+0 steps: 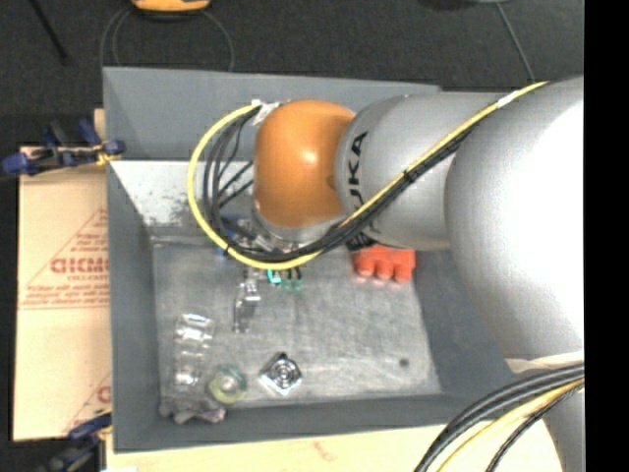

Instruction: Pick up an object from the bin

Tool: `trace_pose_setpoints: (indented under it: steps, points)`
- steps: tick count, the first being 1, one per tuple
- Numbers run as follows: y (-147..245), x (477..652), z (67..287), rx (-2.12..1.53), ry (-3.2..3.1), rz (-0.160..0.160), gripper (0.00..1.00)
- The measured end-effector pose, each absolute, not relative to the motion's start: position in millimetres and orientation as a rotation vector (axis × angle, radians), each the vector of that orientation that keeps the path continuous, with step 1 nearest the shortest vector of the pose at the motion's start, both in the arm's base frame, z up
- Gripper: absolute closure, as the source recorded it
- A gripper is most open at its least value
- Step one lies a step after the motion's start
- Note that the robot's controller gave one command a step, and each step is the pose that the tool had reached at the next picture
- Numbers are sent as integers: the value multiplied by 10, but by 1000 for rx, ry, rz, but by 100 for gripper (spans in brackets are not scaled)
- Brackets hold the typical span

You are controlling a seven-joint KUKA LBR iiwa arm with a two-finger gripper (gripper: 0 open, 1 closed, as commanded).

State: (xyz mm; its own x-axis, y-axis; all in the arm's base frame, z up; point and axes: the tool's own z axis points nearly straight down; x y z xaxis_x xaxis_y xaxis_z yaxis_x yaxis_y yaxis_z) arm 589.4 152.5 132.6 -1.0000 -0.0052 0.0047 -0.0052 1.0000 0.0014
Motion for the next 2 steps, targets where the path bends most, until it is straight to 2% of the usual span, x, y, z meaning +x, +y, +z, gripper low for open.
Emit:
trace_pose_setpoints:
  steps: [1, 2]
  points:
    - [821, 5266, 954, 507, -3097, 4, 0]
    - [852, 5281, 970, 506, -3102, -2, 100]
